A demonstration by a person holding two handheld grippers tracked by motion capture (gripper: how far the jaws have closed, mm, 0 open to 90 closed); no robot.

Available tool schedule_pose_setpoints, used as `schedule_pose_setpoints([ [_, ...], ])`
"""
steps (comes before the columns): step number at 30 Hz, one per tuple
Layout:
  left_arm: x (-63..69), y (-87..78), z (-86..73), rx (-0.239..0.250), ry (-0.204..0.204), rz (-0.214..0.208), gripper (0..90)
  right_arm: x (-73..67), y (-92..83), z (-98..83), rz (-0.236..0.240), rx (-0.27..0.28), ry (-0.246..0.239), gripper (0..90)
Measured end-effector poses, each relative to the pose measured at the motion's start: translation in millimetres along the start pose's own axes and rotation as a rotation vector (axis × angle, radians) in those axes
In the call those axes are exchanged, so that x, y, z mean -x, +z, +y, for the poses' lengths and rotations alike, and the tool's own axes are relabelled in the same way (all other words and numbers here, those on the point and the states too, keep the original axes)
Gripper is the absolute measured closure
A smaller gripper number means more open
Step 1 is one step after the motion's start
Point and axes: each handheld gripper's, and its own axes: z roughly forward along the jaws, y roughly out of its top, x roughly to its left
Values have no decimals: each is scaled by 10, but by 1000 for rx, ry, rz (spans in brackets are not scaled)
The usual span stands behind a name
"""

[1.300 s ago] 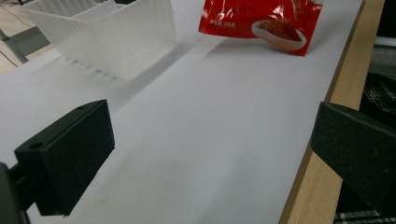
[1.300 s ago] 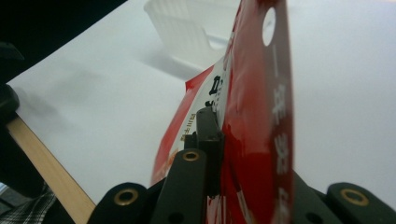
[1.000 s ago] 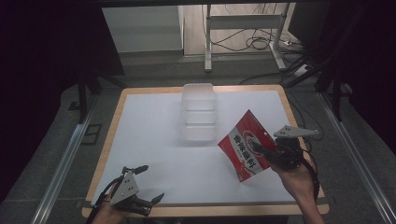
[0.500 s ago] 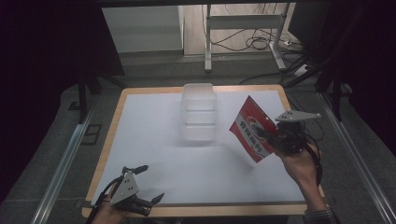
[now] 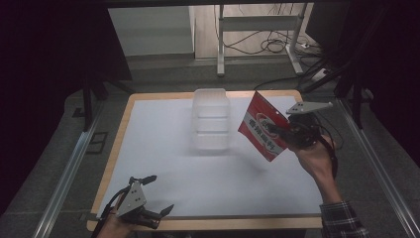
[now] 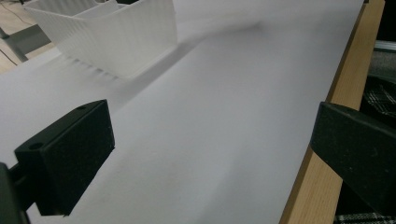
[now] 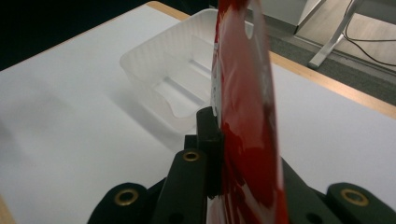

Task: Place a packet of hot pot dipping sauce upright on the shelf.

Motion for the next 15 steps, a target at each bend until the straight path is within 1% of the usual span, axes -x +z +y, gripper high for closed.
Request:
schedule_pose_setpoints([
  [7, -5, -5, -1, 2, -4, -2, 0, 19, 123, 174, 45, -9, -36, 879],
  [9, -1, -1, -2, 9, -11, -2, 0, 10, 170, 219, 61, -10, -41, 879],
  [13, -2, -2, -3, 9, -11, -3, 0, -19, 293, 309, 85, -18, -63, 878],
  [15, -1, -1, -3, 9, -11, -3, 0, -23, 310, 321, 89, -18, -66, 878],
])
